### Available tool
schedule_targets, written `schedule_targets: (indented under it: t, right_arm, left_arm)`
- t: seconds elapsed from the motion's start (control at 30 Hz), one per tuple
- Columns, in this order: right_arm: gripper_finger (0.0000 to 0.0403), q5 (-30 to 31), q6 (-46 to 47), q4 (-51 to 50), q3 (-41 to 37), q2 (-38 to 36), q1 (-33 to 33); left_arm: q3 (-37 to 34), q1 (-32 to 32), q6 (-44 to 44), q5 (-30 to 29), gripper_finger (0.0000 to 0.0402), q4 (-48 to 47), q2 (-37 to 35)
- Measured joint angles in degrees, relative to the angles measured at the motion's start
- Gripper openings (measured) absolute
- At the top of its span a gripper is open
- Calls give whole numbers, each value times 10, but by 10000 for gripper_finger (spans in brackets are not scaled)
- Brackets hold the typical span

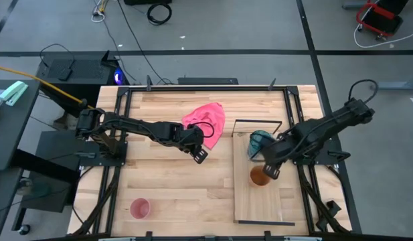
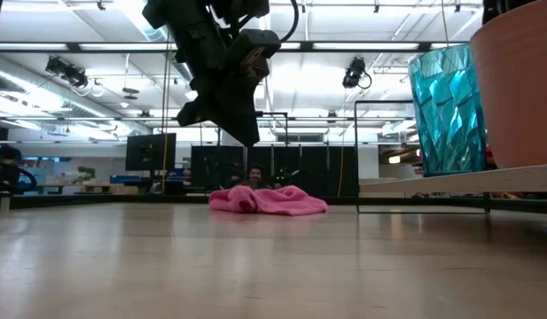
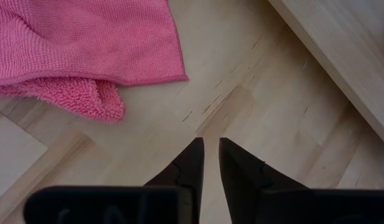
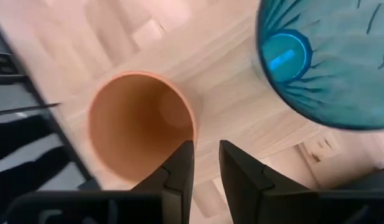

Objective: Stack small to large cups/mugs on shelf
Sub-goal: Put the pink cup on the shelf

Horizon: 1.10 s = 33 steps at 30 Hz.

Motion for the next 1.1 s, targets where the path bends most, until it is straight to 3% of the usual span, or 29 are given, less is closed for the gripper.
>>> schedule_targets:
  t: [0.2,0.37,0.57,0.73,0.93,1.1]
  right_arm:
    - [84,1,0,6,0,-89,0]
    - [81,59,4,8,0,-156,0]
    - [80,124,5,7,1,-204,0]
    - [80,134,4,7,1,-212,0]
    - [80,134,2,7,1,-206,0]
    - [80,134,2,7,1,-205,0]
  left_arm:
    - [0,0,3,18,57,2,-3]
    - [0,0,3,71,50,7,-38]
    - [0,-4,-4,93,39,-38,-136]
    - [0,-22,-69,90,30,-156,-229]
    - [0,-102,-212,88,23,-308,-284]
    - [0,-218,-339,95,28,-330,-289]
